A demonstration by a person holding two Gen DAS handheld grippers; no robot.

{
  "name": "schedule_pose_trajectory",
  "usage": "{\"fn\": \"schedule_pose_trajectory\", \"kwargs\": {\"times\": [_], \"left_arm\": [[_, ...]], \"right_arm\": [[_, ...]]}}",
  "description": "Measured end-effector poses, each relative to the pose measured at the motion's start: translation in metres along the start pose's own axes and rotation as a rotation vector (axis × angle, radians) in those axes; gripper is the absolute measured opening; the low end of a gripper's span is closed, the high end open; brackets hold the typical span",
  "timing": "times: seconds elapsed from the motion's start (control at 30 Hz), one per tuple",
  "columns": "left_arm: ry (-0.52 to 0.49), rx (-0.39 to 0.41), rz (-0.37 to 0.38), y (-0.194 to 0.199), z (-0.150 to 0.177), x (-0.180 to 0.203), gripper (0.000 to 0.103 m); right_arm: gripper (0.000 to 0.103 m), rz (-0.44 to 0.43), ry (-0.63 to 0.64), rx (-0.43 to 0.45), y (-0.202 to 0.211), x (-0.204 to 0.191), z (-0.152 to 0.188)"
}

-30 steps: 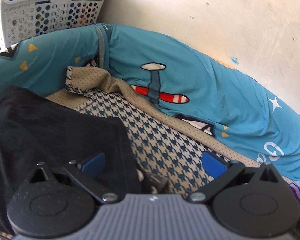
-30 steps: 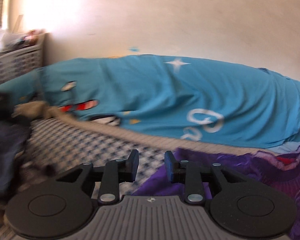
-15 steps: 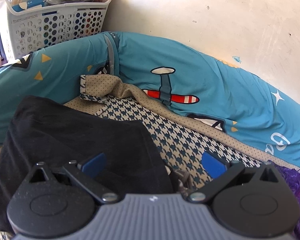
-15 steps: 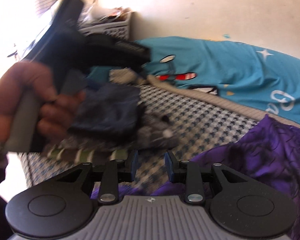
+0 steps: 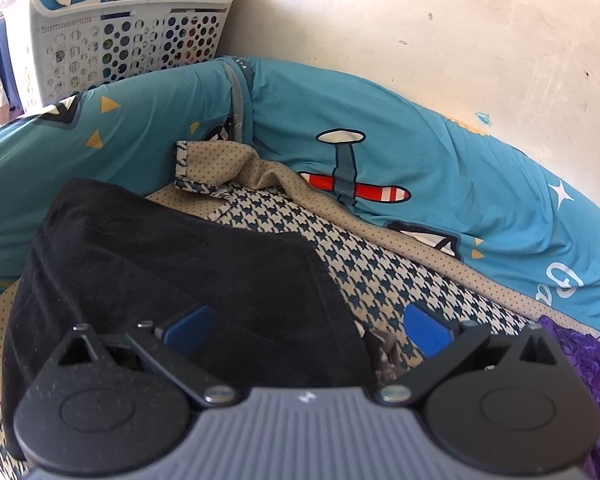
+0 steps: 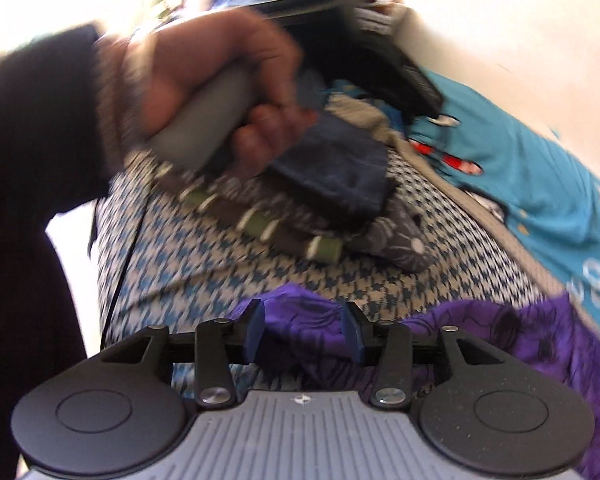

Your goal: Fold clothes

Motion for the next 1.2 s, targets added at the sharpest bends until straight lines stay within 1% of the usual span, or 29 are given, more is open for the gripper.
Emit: {"fn": "schedule_pose_trajectory", "kwargs": {"times": [0.17, 0.23, 0.33, 0.37, 0.4, 0.43, 0.47, 0.5, 0.57, 0.67, 0.73, 0.87, 0.97, 1.03, 1.1, 1.2], "left_arm": [[0.021, -0.007, 0.007, 0.001, 0.0, -0.008, 0.103], [0.03, -0.013, 0.008, 0.0, 0.0, -0.011, 0.103], [0.048, -0.019, 0.013, 0.0, -0.001, -0.016, 0.103], [0.054, -0.021, 0.013, 0.0, -0.001, -0.017, 0.103], [0.058, -0.022, 0.013, 0.0, -0.001, -0.018, 0.103], [0.061, -0.023, 0.013, -0.001, -0.002, -0.019, 0.103], [0.063, -0.023, 0.013, -0.001, -0.002, -0.02, 0.103], [0.065, -0.023, 0.013, -0.001, -0.001, -0.02, 0.103], [0.066, -0.025, 0.014, -0.001, -0.002, -0.02, 0.103], [0.071, -0.024, 0.013, -0.001, -0.002, -0.021, 0.103], [0.078, -0.018, 0.01, -0.001, -0.003, -0.023, 0.103], [0.093, -0.011, -0.002, 0.0, -0.005, -0.03, 0.103], [0.113, -0.026, 0.011, -0.001, -0.005, -0.034, 0.103], [0.119, -0.04, 0.03, -0.001, -0.003, -0.034, 0.103], [0.117, -0.058, 0.061, -0.002, 0.0, -0.03, 0.103], [0.085, -0.096, 0.142, -0.001, 0.008, -0.018, 0.103]], "right_arm": [[0.043, -0.005, 0.234, -0.053, -0.011, -0.026, 0.0], [0.045, 0.011, 0.289, -0.074, -0.02, -0.031, 0.004], [0.043, 0.035, 0.371, -0.106, -0.034, -0.038, 0.009], [0.041, 0.043, 0.39, -0.116, -0.038, -0.039, 0.011], [0.036, 0.05, 0.379, -0.12, -0.041, -0.038, 0.012], [0.024, 0.058, 0.368, -0.124, -0.043, -0.036, 0.013], [0.017, 0.065, 0.358, -0.129, -0.045, -0.034, 0.014], [0.014, 0.072, 0.344, -0.13, -0.047, -0.032, 0.014], [0.01, 0.082, 0.283, -0.103, -0.043, -0.025, 0.01], [0.008, 0.106, 0.179, -0.049, -0.034, -0.012, -0.001], [0.008, 0.156, 0.096, -0.001, -0.026, 0.003, -0.011], [0.008, 0.26, -0.124, 0.108, 0.0, 0.045, -0.035], [0.008, 0.336, -0.271, 0.193, 0.026, 0.079, -0.052], [0.008, 0.372, -0.364, 0.253, 0.044, 0.1, -0.063], [0.008, 0.38, -0.436, 0.31, 0.06, 0.116, -0.073], [0.008, 0.395, -0.491, 0.374, 0.077, 0.133, -0.088]]}}
Point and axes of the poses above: each gripper's, at about its wrist camera, not at the fingertips, and y roughly against the way its jaws point, x to its right, z to its underside, the point moved 5 cm from there along -y, roughly the way its jaws point, and after that the axes turned 3 degrees about y, right-handed, at the moved point
